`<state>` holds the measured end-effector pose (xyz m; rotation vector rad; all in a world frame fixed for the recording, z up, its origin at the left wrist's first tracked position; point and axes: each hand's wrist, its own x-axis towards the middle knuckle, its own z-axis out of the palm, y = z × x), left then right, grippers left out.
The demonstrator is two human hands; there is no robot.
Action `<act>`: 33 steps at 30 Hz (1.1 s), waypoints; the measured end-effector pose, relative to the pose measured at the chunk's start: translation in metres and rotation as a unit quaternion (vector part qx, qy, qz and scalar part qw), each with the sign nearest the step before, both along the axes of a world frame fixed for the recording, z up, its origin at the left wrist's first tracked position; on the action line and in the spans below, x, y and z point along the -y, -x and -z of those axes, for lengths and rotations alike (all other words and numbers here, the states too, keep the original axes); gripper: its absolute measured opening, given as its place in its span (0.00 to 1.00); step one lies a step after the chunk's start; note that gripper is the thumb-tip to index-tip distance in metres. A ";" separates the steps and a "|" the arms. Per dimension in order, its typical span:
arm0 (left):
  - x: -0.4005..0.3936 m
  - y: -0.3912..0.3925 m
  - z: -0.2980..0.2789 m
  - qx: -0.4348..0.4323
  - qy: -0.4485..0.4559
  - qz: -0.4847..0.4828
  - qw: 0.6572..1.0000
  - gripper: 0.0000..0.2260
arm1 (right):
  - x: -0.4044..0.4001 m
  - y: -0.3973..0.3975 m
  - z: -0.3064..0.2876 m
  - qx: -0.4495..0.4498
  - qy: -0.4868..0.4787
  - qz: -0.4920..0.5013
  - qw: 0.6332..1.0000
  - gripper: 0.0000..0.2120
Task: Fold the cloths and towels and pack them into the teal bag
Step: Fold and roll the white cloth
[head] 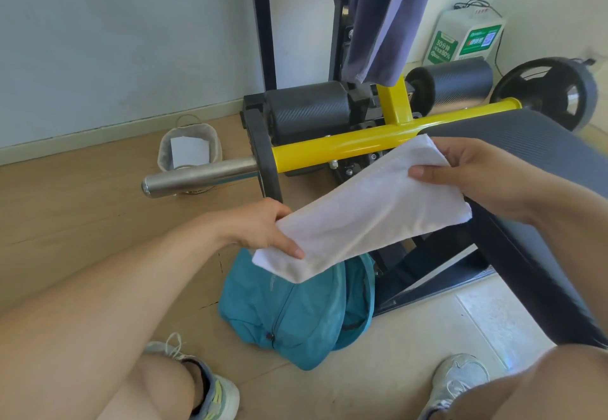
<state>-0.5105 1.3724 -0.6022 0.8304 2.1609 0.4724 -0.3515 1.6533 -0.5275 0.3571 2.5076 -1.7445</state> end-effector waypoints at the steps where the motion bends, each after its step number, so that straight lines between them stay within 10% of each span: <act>1: 0.002 0.004 0.001 -0.002 0.004 -0.020 1.000 0.22 | -0.002 0.001 0.002 0.001 -0.004 0.020 1.000 0.12; 6: 0.011 0.019 -0.003 0.137 -0.089 -0.199 0.966 0.16 | -0.006 0.008 0.013 0.007 -0.015 0.167 0.986 0.09; 12: 0.006 0.025 -0.020 0.287 -0.299 -0.458 0.786 0.15 | 0.009 0.018 0.023 -0.037 -0.067 0.250 0.965 0.14; 22: -0.007 0.000 -0.012 0.134 -0.178 -0.389 0.894 0.21 | 0.046 0.039 0.057 0.071 -0.210 0.163 0.961 0.17; 33: -0.024 -0.032 -0.019 0.174 -0.190 -0.332 0.907 0.21 | 0.113 0.050 0.070 0.030 -0.188 0.077 0.979 0.15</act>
